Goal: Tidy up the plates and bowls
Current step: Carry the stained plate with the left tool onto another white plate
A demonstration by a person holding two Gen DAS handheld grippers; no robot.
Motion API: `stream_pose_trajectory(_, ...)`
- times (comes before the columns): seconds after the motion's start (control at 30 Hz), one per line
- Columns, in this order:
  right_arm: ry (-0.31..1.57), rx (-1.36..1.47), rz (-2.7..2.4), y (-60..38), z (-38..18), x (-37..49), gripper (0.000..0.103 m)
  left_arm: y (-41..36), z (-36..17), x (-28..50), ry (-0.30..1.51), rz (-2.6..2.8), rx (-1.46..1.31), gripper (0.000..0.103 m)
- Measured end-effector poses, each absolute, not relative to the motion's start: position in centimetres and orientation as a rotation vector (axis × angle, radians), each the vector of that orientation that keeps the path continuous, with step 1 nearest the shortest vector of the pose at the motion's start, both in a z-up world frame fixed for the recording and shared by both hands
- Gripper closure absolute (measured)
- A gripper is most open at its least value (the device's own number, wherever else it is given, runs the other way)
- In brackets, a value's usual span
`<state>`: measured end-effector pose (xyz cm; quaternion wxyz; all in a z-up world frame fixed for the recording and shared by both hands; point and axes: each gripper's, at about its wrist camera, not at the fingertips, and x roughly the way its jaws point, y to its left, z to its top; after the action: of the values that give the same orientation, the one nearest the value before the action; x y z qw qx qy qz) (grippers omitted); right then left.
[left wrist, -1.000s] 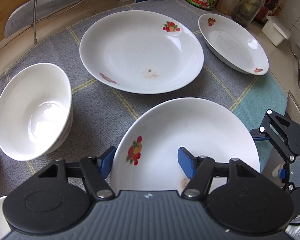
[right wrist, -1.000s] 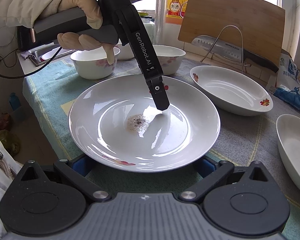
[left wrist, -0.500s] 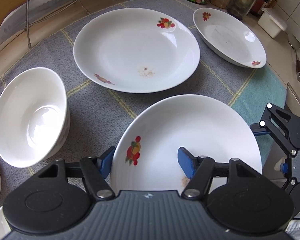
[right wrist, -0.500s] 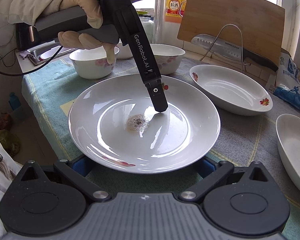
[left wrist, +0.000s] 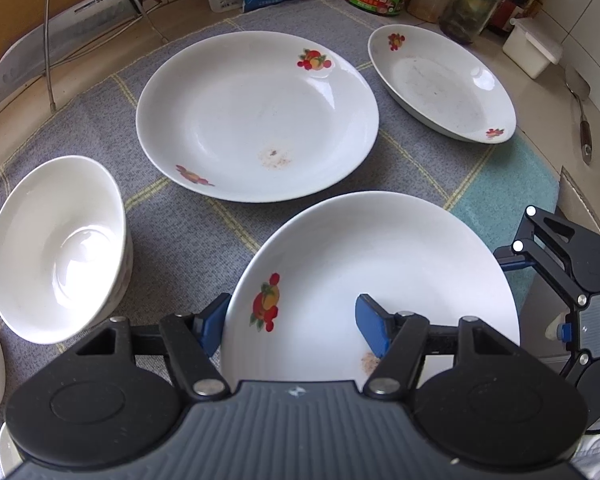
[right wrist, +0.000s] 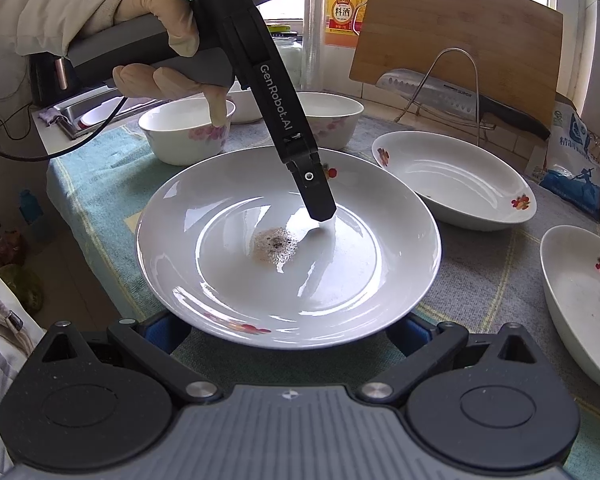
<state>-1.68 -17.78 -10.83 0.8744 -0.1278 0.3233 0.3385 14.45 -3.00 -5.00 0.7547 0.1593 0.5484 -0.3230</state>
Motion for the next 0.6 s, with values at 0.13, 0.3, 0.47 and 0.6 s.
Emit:
stream_pose_trajectory(0.13, 0.680, -0.256, 0.702, -18.7, -10.2, -1.8, 0.000, -4.0, -4.1, 14.1, 1.182, -0.721, 0.359, 0.037)
stream_pose_trajectory(0.3, 0.674, -0.232, 0.691, -20.4, -9.0, -1.4, 0.000, -5.8, -3.1, 14.3, 1.158, -0.735, 0.380, 0.037)
stream_pose_trajectory(0.47, 0.661, -0.238, 0.659, -22.6, -8.0, -0.9, 0.000, -8.4, -2.3, 15.2, 1.131, -0.762, 0.393, 0.037)
stream_pose_trajectory(0.6, 0.659, -0.234, 0.623, -24.8, -7.4, -0.3, 0.000, -11.1, -1.9, 15.9, 1.109, -0.794, 0.415, 0.037)
